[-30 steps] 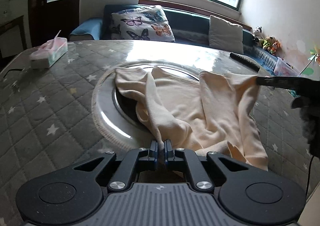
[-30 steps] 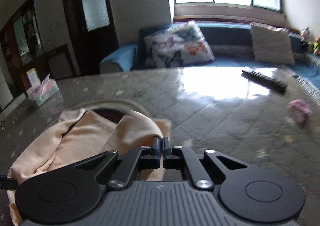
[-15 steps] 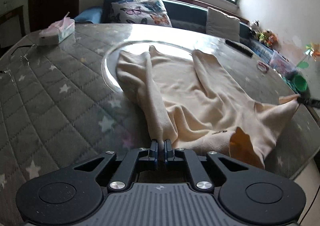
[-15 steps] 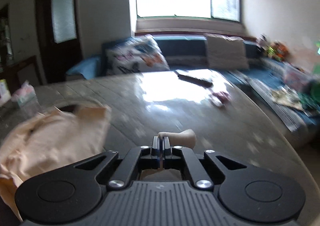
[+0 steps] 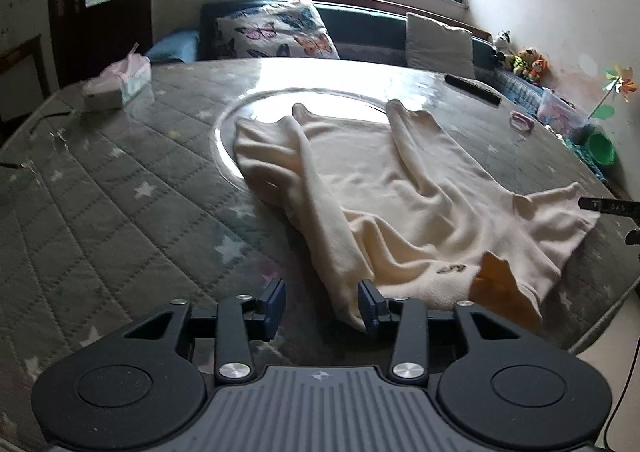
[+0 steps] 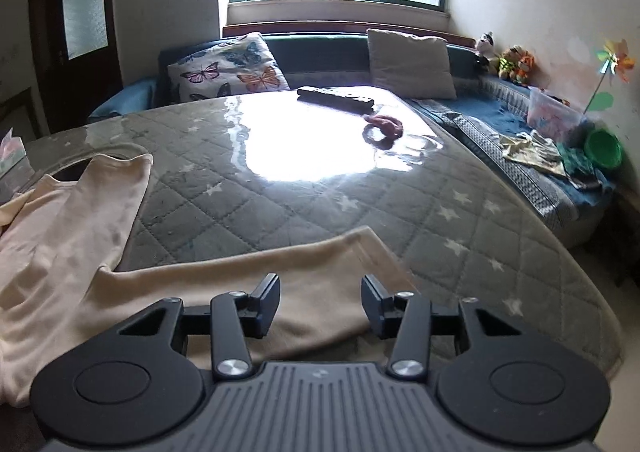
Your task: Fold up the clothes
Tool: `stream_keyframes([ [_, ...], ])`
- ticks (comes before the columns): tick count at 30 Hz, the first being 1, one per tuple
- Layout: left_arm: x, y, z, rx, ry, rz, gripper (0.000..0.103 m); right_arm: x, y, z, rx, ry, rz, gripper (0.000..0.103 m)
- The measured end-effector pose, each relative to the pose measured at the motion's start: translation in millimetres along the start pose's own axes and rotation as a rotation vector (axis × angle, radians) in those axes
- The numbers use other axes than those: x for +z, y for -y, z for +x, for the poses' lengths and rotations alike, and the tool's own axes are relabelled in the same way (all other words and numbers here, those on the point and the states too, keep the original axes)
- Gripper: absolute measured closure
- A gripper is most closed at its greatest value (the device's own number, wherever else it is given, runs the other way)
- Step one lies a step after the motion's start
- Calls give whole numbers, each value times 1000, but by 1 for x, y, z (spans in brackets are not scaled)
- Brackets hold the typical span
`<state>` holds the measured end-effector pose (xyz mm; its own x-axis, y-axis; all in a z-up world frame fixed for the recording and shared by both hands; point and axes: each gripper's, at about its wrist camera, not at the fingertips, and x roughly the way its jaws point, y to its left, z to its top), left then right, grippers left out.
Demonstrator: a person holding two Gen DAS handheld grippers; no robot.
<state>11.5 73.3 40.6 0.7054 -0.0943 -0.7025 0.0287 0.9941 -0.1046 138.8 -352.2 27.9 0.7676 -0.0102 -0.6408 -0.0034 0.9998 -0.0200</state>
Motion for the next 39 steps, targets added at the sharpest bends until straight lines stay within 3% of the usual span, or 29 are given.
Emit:
stream_keyframes([
  [4, 8, -4, 1, 36, 13, -1, 59, -1, 2, 23, -32, -46, 1, 53],
  [5, 12, -4, 2, 45, 18, -2, 59, -1, 4, 27, -36, -54, 6, 48],
  [12, 51, 4, 24, 75, 75, 46, 59, 3, -2, 25, 1, -28, -11, 43],
  [18, 95, 11, 67, 103, 83, 83, 59, 1, -11, 31, 22, -37, -16, 36],
  [22, 115, 16, 105, 124, 43, 138, 60, -1, -12, 33, 22, -45, -19, 32],
  [23, 117, 15, 114, 125, 27, 143, 63, -1, -12, 33, 23, -45, -16, 32],
  [27, 118, -2, 138, 156, -19, 102, 96, -2, -9, 34, 22, -47, -2, 26],
  [32, 107, -33, 105, 171, 51, -10, 100, -4, -8, 35, 23, -42, 2, 25],
  [39, 69, -88, 41, 287, 143, -172, 100, -4, -8, 35, 18, -38, 1, 24],
])
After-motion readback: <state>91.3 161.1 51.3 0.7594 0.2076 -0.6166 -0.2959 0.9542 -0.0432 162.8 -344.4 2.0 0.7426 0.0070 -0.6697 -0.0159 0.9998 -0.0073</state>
